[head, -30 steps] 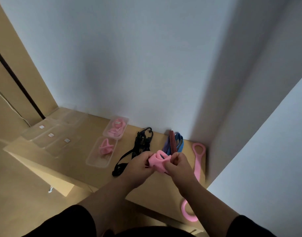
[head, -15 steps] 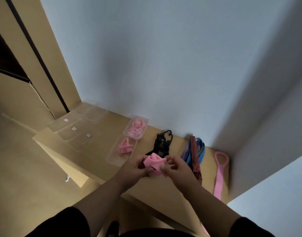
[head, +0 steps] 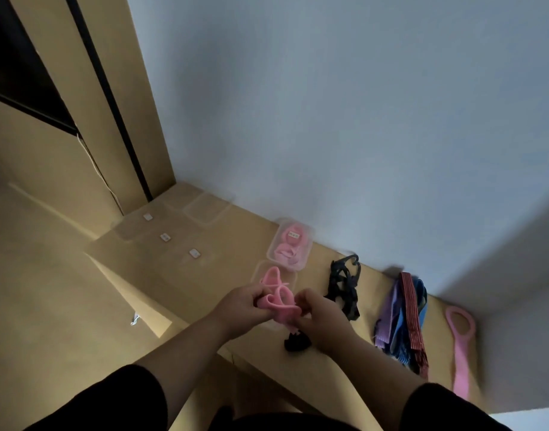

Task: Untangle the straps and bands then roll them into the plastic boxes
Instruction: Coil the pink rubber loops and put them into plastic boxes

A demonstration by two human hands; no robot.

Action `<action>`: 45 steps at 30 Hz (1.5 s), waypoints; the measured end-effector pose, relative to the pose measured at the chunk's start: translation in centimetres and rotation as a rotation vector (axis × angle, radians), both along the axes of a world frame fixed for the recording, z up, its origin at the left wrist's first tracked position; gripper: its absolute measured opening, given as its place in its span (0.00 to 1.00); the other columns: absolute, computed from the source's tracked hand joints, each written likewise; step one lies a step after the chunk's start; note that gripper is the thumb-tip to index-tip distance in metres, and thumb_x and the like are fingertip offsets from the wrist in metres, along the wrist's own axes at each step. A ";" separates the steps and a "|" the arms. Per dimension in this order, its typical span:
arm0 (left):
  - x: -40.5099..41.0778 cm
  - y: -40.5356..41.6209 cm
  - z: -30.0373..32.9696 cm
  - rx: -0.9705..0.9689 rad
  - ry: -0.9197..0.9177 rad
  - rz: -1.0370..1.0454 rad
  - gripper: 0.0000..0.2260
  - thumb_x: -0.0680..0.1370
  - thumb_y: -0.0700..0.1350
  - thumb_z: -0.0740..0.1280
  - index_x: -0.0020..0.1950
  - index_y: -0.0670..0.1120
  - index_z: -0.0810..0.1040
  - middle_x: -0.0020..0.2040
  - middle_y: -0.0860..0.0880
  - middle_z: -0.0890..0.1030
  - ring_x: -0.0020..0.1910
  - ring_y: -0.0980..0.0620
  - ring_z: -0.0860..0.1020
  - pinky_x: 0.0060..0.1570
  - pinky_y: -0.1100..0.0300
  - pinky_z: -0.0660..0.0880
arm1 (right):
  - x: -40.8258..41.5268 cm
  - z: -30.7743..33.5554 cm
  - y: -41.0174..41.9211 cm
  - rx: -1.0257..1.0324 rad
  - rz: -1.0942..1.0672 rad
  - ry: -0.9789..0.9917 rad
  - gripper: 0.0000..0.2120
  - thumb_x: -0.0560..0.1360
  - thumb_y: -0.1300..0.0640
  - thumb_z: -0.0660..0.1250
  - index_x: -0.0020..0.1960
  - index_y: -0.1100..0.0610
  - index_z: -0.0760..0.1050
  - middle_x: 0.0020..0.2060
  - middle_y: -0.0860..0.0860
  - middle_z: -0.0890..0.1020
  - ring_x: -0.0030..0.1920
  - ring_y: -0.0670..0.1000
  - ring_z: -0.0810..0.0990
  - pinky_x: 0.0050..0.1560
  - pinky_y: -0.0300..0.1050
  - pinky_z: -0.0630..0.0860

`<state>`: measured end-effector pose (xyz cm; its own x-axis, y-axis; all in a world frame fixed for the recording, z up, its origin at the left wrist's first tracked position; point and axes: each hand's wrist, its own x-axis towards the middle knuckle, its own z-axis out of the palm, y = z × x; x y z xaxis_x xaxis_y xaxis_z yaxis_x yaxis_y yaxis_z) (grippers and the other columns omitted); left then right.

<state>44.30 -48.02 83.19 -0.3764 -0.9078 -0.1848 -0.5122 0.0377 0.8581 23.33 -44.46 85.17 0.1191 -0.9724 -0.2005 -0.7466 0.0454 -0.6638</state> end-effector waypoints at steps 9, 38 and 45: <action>3.1 -6.2 -1.3 -0.089 -0.269 -0.195 0.13 0.72 0.61 0.71 0.49 0.54 0.81 0.41 0.56 0.80 0.39 0.56 0.77 0.35 0.60 0.69 | 4.1 -2.5 -4.2 0.013 -0.015 0.211 0.16 0.74 0.43 0.72 0.59 0.47 0.76 0.52 0.44 0.81 0.50 0.45 0.79 0.52 0.45 0.79; 1.1 -8.4 -3.9 -0.237 -0.515 -0.513 0.34 0.76 0.59 0.65 0.79 0.52 0.60 0.78 0.51 0.61 0.76 0.47 0.58 0.75 0.52 0.57 | 4.6 -4.2 -3.0 0.062 -0.016 0.464 0.37 0.74 0.31 0.65 0.77 0.48 0.63 0.73 0.46 0.71 0.73 0.49 0.67 0.74 0.48 0.60; -0.2 -7.9 -2.3 -0.269 -0.498 -0.550 0.34 0.77 0.57 0.66 0.79 0.47 0.59 0.79 0.49 0.60 0.79 0.49 0.54 0.77 0.55 0.53 | 3.2 -2.5 -2.4 0.071 -0.030 0.427 0.42 0.75 0.34 0.67 0.80 0.52 0.57 0.78 0.48 0.62 0.77 0.50 0.59 0.76 0.44 0.53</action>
<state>44.08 -55.95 80.85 -0.7152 -0.6527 -0.2500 -0.6813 0.5710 0.4581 26.50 -46.81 82.63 -0.0176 -0.9562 -0.2923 -0.9512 0.1061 -0.2898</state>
